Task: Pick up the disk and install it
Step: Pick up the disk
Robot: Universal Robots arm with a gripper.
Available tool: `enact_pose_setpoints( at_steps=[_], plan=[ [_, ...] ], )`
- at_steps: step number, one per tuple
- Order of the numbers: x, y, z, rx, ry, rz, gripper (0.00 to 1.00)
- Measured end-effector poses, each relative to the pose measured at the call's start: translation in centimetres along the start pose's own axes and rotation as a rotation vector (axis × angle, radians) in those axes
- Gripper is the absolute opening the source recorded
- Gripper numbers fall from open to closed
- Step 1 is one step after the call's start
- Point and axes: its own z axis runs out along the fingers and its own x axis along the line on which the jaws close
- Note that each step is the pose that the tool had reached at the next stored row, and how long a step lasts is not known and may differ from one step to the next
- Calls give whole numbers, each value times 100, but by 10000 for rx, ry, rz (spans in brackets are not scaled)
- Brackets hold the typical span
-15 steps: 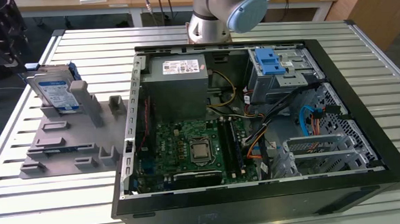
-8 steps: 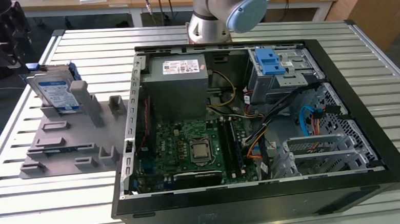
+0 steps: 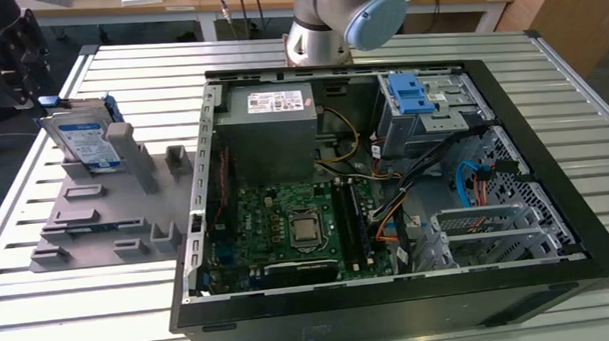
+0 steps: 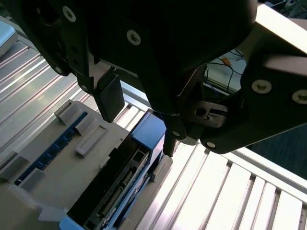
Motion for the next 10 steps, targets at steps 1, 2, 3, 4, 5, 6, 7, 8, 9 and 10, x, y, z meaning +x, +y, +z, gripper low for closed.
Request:
enact_pose_setpoints(
  at_steps=[1, 2, 3, 4, 5, 6, 7, 8, 9, 10],
  plan=[
    [0, 0, 7, 0, 0, 2, 60],
    [1, -1, 15, 1, 0, 2, 60],
    [1, -1, 21, 0, 7, 4, 60],
    [1, -1, 24, -2, 19, 5, 60],
    [2, -1, 27, -1, 26, 4, 60],
    [2, -1, 32, 0, 35, 3, 60],
    [2, -1, 39, 1, 37, 5, 60],
    [2, -1, 47, 1, 38, 4, 60],
    [3, -1, 58, 2, 38, 4, 60],
    [3, 2, 68, 5, 38, 4, 60]
  ],
)
